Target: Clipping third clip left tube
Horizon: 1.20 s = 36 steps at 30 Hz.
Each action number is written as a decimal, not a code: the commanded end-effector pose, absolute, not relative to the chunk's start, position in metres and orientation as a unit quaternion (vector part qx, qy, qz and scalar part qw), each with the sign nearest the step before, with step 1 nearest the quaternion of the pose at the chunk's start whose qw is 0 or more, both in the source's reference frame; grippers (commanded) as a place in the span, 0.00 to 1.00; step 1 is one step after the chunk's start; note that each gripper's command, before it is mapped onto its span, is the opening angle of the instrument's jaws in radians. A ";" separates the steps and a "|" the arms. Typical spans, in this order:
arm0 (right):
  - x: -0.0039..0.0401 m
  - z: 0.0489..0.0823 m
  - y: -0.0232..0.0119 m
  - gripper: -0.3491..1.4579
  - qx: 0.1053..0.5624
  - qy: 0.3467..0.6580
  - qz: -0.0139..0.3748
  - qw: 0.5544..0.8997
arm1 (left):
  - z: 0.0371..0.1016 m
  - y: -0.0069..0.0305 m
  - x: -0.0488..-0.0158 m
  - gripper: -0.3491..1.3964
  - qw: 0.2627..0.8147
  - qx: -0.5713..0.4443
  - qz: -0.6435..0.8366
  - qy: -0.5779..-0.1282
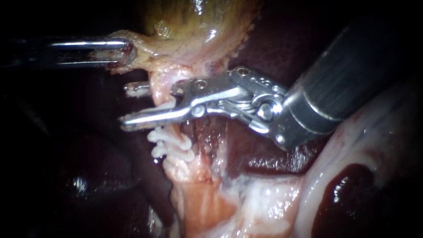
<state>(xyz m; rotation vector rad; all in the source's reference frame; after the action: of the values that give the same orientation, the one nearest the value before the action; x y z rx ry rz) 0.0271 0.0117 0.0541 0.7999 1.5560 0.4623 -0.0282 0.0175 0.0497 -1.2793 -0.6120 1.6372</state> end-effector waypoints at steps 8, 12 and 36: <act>0.0272 0.0525 0.0114 0.47 0.350 0.678 0.202 0.614 | 0.0498 0.0175 -0.0282 0.00 0.469 -0.522 0.668 -0.250; 0.0272 0.0516 0.0111 0.47 0.353 0.678 0.200 0.613 | 0.0498 0.0175 -0.0281 0.00 0.469 -0.522 0.668 -0.250; 0.0254 0.0516 0.0104 0.00 0.383 0.667 0.214 0.603 | 0.0498 0.0175 -0.0281 0.00 0.468 -0.522 0.668 -0.250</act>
<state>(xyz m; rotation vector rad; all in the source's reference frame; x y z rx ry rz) 0.0252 0.0103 0.0517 0.8933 1.5316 0.5024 -0.0281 0.0175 0.0499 -1.2794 -0.6130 1.6378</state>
